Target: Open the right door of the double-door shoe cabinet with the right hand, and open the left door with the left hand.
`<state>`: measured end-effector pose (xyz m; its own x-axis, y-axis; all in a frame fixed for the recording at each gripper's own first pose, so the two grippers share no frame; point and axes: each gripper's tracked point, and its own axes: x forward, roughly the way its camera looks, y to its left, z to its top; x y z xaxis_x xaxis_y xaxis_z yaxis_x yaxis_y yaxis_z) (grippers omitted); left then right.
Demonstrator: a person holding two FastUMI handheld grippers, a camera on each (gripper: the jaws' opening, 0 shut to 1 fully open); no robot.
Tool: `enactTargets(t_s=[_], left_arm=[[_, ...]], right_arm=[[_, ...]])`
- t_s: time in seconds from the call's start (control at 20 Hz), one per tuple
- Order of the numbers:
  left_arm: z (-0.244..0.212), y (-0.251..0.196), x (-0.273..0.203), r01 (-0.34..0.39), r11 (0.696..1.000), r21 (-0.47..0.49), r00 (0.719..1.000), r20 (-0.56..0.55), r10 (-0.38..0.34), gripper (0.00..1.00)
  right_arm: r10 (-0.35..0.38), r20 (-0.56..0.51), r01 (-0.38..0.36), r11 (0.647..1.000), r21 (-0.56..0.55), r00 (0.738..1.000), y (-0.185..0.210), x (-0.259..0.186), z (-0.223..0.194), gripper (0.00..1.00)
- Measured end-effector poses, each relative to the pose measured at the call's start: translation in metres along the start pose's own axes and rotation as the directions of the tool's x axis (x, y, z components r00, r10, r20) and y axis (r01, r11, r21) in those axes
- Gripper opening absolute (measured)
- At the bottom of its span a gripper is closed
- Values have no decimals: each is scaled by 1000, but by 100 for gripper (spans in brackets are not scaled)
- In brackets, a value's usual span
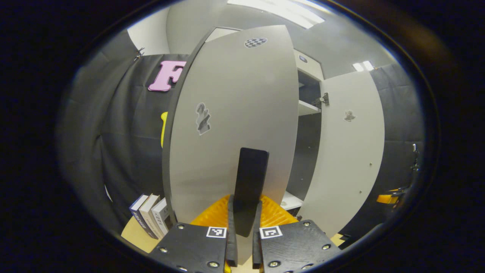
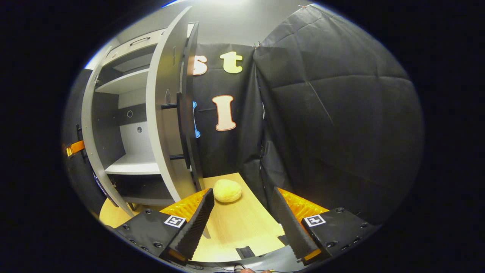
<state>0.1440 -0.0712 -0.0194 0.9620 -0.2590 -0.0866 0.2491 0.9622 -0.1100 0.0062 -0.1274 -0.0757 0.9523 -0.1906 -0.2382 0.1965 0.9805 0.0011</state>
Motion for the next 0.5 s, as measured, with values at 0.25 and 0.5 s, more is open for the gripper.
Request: enactTargets(t_s=[0.25,0.5], left_arm=[[3,14,-22,-24,1000,9,1000,11,24,17],[6,38,-42,-60,998,-29,998,29,61,17]], right_arm=[[15,1,-15,1000,6,1000,11,1,0,98],[18,25,-19,1000,13,1000,16,1,6,93]])
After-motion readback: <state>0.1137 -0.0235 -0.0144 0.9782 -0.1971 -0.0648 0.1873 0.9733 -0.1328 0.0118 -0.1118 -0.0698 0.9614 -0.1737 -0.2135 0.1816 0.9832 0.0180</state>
